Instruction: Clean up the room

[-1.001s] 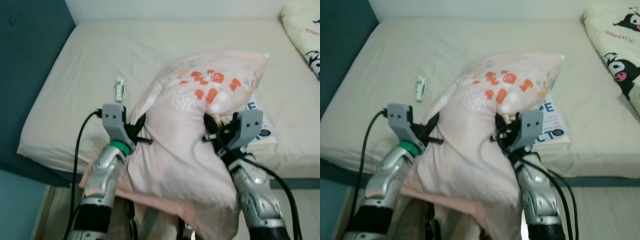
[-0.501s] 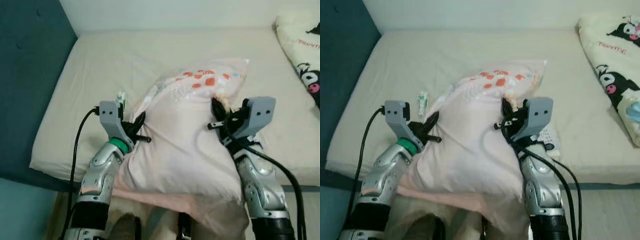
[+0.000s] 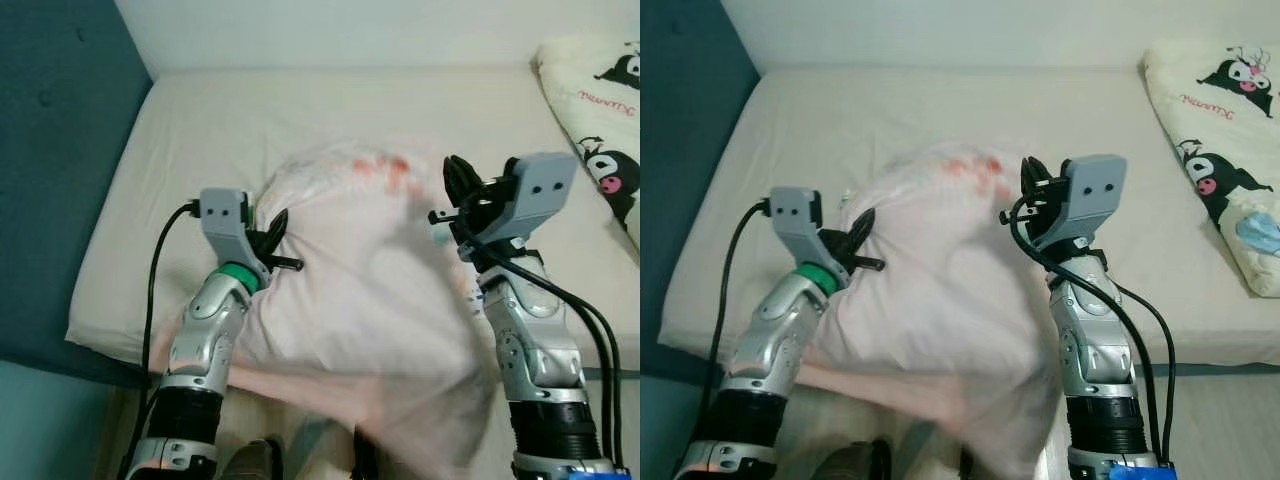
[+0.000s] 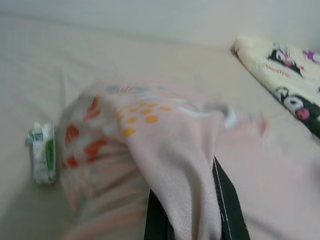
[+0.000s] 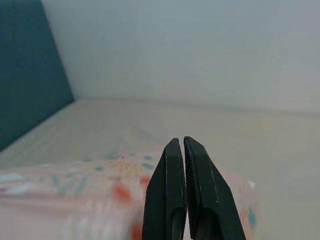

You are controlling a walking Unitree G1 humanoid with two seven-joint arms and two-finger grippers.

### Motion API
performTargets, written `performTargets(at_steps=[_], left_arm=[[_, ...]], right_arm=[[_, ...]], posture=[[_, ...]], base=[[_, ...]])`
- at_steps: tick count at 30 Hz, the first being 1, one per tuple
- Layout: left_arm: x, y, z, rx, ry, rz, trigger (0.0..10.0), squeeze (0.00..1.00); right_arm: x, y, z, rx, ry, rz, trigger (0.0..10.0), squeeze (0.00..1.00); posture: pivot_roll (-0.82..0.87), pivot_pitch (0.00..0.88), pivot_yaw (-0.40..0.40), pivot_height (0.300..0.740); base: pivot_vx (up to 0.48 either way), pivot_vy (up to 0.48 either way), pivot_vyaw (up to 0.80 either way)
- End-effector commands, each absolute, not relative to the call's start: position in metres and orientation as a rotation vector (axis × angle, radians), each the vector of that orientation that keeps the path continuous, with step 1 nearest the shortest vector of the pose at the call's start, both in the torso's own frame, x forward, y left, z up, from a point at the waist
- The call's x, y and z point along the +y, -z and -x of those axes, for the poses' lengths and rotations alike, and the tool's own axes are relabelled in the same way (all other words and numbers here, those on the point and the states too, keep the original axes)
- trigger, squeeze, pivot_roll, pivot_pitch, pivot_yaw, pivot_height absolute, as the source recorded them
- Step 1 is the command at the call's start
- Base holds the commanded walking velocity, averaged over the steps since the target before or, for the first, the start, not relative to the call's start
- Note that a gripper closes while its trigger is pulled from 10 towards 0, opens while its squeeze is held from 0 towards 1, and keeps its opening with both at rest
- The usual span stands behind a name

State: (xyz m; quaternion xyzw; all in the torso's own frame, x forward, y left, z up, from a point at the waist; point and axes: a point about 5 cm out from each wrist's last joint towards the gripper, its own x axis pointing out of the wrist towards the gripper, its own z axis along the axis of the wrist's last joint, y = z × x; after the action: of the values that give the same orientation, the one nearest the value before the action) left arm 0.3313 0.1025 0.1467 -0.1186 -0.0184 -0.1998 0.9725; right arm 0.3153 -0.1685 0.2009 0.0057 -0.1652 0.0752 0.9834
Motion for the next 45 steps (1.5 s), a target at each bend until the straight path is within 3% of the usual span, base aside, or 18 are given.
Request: performTargets(at_steps=[1, 18, 19, 25, 26, 28, 29, 35, 45], left_arm=[[0.105, -0.145, -0.331, -0.052, 0.382, 0.207, 10.0, 0.00], [0.098, -0.126, -0.324, -0.002, 0.421, 0.125, 10.0, 0.00], [0.095, -0.110, -0.319, 0.057, 0.474, 0.052, 10.0, 0.00], [0.093, -0.083, -0.307, 0.153, 0.536, -0.044, 10.0, 0.00], [0.092, -0.070, -0.301, 0.202, 0.556, -0.080, 10.0, 0.00], [0.092, -0.070, -0.301, 0.202, 0.556, -0.080, 10.0, 0.00], [0.092, -0.061, -0.297, 0.236, 0.564, -0.107, 10.0, 0.00], [0.100, -0.034, -0.293, 0.356, 0.487, -0.192, 10.0, 0.00], [0.105, -0.029, -0.296, 0.362, 0.432, -0.201, 10.0, 0.00]], right_arm=[[-0.175, -0.187, -0.313, -0.296, -0.090, -0.004, 10.0, 0.00], [-0.175, -0.154, -0.296, -0.218, -0.052, 0.017, 10.0, 0.00], [-0.176, -0.130, -0.290, -0.123, -0.019, 0.000, 10.0, 0.00], [-0.190, -0.097, -0.278, -0.011, 0.096, -0.115, 10.0, 0.00], [-0.198, -0.085, -0.271, 0.016, 0.144, -0.186, 10.0, 0.27], [-0.198, -0.085, -0.271, 0.016, 0.144, -0.186, 10.0, 0.27], [-0.204, -0.077, -0.265, 0.025, 0.176, -0.240, 10.0, 1.00], [-0.216, -0.046, -0.246, 0.116, 0.207, -0.276, 10.0, 1.00], [-0.206, -0.021, -0.241, 0.180, 0.068, -0.400, 10.0, 1.00]], posture=[[-0.02, 0.122, 0.080, 0.740], [-0.02, 0.102, 0.083, 0.740], [-0.02, 0.097, 0.079, 0.740], [-0.02, 0.097, 0.077, 0.740], [-0.02, 0.095, 0.081, 0.740], [-0.02, 0.095, 0.081, 0.740], [-0.03, 0.095, 0.083, 0.740], [-0.03, 0.104, 0.082, 0.740], [-0.02, 0.137, 0.089, 0.740]], base=[[0.000, 0.000, 0.00], [0.000, 0.000, 0.00], [0.000, 0.000, 0.00], [0.000, 0.000, 0.00], [0.000, 0.000, 0.00], [0.000, 0.000, 0.00], [0.000, 0.000, 0.00], [0.000, 0.000, 0.00], [0.000, 0.000, 0.00]])
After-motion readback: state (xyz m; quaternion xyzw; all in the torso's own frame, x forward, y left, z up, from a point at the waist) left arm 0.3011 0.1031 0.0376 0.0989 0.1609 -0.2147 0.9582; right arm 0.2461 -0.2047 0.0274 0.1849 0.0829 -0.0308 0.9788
